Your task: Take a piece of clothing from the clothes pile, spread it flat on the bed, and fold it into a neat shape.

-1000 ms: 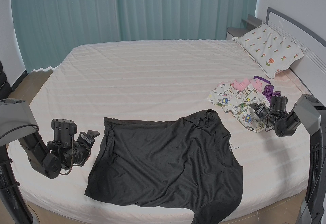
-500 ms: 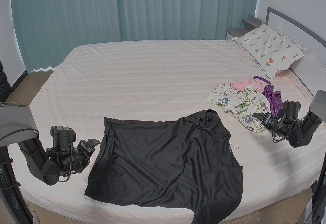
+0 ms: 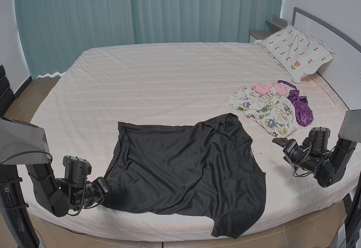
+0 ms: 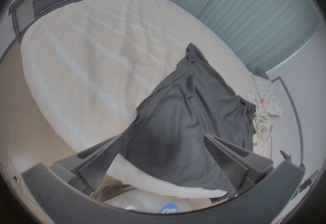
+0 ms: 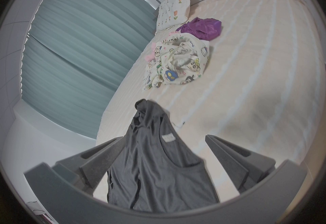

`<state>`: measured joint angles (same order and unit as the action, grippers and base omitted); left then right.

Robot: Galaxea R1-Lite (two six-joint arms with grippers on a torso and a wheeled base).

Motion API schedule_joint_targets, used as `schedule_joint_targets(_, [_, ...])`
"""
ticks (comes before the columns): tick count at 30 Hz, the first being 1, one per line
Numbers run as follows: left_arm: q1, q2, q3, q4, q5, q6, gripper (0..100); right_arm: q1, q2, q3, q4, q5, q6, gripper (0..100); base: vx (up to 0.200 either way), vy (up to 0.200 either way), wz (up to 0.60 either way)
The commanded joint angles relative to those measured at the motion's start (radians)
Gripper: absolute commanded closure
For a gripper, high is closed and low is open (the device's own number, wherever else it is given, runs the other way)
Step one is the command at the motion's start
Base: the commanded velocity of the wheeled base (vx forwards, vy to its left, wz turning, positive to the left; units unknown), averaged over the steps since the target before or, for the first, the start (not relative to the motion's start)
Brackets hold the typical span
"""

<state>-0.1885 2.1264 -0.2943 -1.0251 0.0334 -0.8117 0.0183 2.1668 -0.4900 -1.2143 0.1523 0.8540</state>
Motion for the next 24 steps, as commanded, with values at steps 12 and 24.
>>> schedule_joint_targets(12, [-0.026, 0.201, -0.065, -0.082, 0.169, 0.014, 0, 0.023, 0.238, 0.154, -0.343, -0.028, 0.023, 0, 0.0, 0.0, 0.0])
schedule_joint_targets(24, [-0.037, 0.218, -0.068, -0.085, 0.177, 0.022, 100, 0.031, 0.229, 0.162, -0.347, -0.027, 0.026, 0, 0.0, 0.0, 0.0])
